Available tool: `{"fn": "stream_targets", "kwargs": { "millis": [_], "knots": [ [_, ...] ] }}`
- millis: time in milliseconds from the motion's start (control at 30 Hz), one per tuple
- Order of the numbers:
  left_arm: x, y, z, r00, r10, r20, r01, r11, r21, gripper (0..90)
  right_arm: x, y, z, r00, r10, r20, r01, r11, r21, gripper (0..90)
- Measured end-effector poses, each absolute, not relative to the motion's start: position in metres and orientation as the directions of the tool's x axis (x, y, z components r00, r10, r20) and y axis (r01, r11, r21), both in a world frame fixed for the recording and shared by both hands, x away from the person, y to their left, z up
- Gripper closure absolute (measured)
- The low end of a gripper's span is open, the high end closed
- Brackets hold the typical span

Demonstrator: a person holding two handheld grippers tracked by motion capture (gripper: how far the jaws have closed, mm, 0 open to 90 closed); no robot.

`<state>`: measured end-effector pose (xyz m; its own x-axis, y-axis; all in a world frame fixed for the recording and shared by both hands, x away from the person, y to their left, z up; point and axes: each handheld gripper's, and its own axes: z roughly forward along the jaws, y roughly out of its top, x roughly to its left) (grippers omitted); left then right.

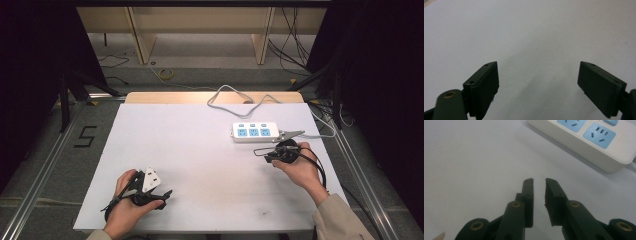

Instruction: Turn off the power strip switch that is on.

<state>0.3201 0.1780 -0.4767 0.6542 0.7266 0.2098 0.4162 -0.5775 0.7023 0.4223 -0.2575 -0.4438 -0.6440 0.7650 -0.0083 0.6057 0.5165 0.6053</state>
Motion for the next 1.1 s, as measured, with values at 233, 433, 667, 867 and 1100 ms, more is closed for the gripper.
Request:
{"fn": "stream_targets", "kwargs": {
  "millis": [233,433,667,867,1100],
  "knots": [
    [0.320,0.178,-0.477,0.652,0.728,0.212,0.417,-0.578,0.702,16.9,0.407,-0.258,-0.451,-0.654,0.757,-0.007,0.593,0.519,0.615,70.9],
    [0.320,0.179,-0.476,0.652,0.728,0.214,0.417,-0.579,0.700,16.9,0.395,-0.258,-0.453,-0.658,0.753,-0.001,0.581,0.508,0.636,66.3],
    [0.320,0.179,-0.477,0.649,0.731,0.212,0.420,-0.576,0.701,16.9,0.378,-0.261,-0.458,-0.668,0.744,0.010,0.560,0.494,0.665,61.2],
    [0.320,0.179,-0.477,0.649,0.730,0.213,0.421,-0.578,0.699,17.0,0.364,-0.265,-0.462,-0.675,0.738,0.021,0.547,0.481,0.685,57.2],
    [0.322,0.180,-0.478,0.643,0.737,0.206,0.427,-0.568,0.703,16.9,0.358,-0.265,-0.464,-0.674,0.738,0.023,0.539,0.470,0.699,53.2]
  ]
}}
